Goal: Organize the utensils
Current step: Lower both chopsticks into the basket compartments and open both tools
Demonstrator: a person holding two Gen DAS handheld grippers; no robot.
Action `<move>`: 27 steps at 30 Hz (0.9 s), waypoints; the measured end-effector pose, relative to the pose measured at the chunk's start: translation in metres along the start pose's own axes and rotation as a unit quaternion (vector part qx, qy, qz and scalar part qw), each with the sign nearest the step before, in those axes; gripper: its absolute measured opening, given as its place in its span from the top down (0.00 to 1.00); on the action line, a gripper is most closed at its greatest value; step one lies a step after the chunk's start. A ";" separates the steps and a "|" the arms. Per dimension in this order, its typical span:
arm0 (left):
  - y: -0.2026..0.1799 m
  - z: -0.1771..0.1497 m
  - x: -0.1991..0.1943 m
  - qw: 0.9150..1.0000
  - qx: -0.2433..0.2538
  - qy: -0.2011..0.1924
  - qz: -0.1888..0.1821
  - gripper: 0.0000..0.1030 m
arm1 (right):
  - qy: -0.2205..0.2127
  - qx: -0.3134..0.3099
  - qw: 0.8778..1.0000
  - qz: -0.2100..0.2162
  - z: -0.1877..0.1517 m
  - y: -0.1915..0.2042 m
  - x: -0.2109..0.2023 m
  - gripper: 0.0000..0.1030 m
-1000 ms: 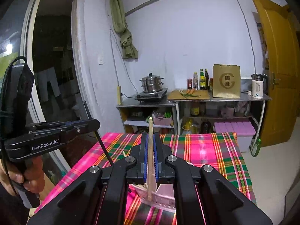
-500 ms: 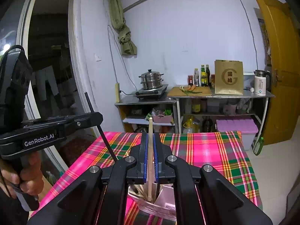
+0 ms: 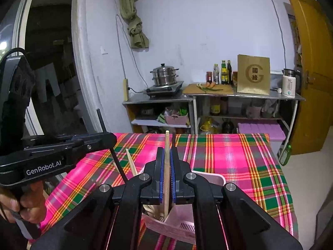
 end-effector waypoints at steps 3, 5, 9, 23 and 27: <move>0.002 -0.005 0.005 1.000 0.001 0.006 0.003 0.95 | 0.007 0.000 1.000 0.001 -0.006 0.000 0.006 0.95; 0.004 -0.008 0.010 1.000 0.000 0.011 0.004 0.95 | 0.012 0.001 1.000 0.002 -0.010 -0.001 0.009 0.95; 0.009 -0.016 0.019 1.000 -0.003 0.021 0.007 0.95 | 0.021 0.003 1.000 0.003 -0.018 -0.001 0.015 0.95; 0.011 -0.018 0.020 1.000 -0.001 0.020 0.015 0.94 | 0.031 -0.006 1.000 0.005 -0.020 -0.002 0.018 0.94; 0.010 -0.019 0.011 1.000 0.002 0.011 0.012 0.82 | 0.027 -0.012 1.000 0.004 -0.018 0.001 0.009 0.83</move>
Point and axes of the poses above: each gripper's, at about its wrist camera, not at the fingertips, and x roughly the way its jaws point, y to its left, z to its top, the point moved 5 cm from there along x, roughly the way its jaws point, and after that the axes turned 11 degrees about -x, right-handed, at the moved point
